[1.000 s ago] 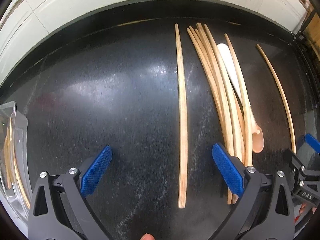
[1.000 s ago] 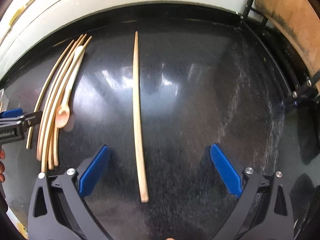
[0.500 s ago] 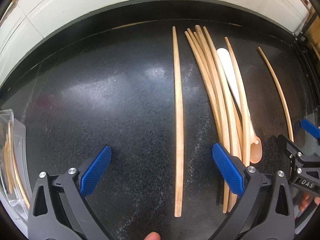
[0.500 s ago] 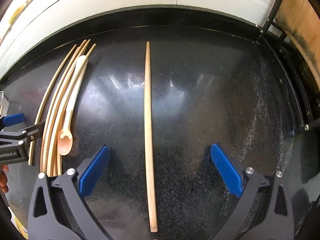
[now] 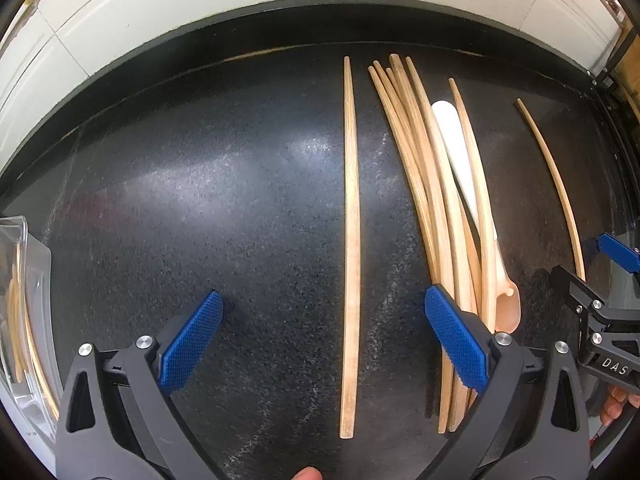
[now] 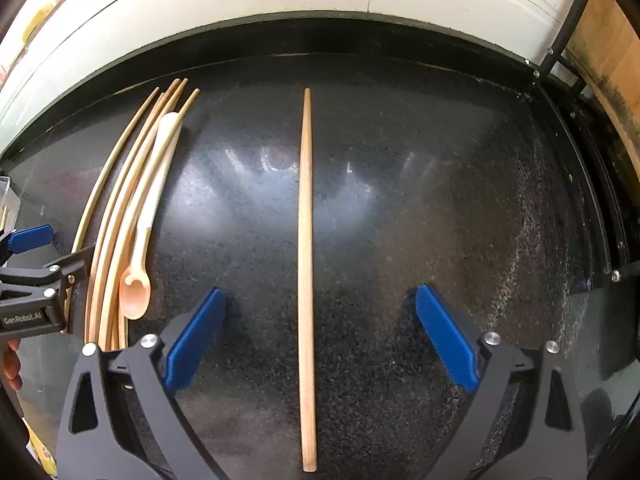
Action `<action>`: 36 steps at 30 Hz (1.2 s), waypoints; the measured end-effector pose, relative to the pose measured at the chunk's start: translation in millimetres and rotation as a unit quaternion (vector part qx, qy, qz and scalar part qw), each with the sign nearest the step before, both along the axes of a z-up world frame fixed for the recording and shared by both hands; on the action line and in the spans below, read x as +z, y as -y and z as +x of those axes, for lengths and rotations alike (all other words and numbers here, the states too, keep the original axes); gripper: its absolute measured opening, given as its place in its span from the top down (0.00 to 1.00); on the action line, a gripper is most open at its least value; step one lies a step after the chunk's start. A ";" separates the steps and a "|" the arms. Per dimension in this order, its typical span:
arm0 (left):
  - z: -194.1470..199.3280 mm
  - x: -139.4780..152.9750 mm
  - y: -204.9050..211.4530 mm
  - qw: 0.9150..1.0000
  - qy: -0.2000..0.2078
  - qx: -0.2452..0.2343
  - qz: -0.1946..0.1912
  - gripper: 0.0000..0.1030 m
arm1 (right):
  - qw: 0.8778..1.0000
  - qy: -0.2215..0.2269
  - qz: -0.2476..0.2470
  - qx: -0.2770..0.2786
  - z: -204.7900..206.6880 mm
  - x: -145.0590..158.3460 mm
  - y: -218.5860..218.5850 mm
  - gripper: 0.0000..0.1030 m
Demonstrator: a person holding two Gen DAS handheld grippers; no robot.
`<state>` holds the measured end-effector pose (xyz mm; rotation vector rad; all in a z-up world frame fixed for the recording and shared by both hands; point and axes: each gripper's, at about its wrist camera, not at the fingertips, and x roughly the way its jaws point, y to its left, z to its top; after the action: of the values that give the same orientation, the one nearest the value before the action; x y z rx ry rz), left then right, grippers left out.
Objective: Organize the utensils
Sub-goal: 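Grasp a chopstick with the left tool while the right tool grasps another chopstick, then carry both held chopsticks over the clear tray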
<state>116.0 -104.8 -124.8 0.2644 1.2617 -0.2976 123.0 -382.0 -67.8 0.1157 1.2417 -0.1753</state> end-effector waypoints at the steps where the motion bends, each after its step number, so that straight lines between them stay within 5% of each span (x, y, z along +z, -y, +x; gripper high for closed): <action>1: 0.8 0.2 -1.1 1.000 0.000 0.000 0.000 0.05 | 1.000 0.006 -0.002 0.001 -0.8 2.7 0.4 0.22; 2: 0.1 -0.1 -1.2 1.000 0.000 0.001 0.000 0.05 | 1.000 0.013 -0.004 -0.001 0.6 4.9 0.7 0.42; 3: -0.7 0.0 -0.9 1.000 0.002 0.001 -0.002 0.05 | 1.000 0.022 -0.007 -0.003 3.1 8.8 1.3 0.79; 4: -3.3 2.2 -0.6 1.000 0.013 -0.003 -0.008 0.13 | 1.000 0.022 -0.003 -0.005 3.1 9.7 2.7 0.90; 5: -8.4 11.6 0.3 0.998 0.050 -0.016 -0.021 0.78 | 1.000 0.022 -0.002 -0.010 3.8 9.8 3.4 0.93; 7: -9.7 14.1 -3.9 0.998 0.042 0.003 -0.053 0.95 | 1.000 0.029 0.001 -0.012 5.6 9.7 5.0 0.93; 8: -9.6 13.0 -6.4 0.997 0.032 0.010 -0.076 0.95 | 0.999 0.029 0.002 -0.013 6.4 9.8 5.9 0.93; 22: -41.4 46.7 -26.8 0.995 0.049 -0.002 -0.089 0.95 | 0.998 0.042 0.041 -0.022 -24.2 37.9 -14.3 0.93; 36: -62.0 94.5 -174.0 0.985 0.043 0.063 -0.156 0.95 | 0.992 0.089 0.084 0.022 -31.6 92.7 -134.6 0.93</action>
<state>54.0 69.2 -30.3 -0.0700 1.1225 -0.3656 91.4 -247.4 25.0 0.2450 1.0796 -0.0213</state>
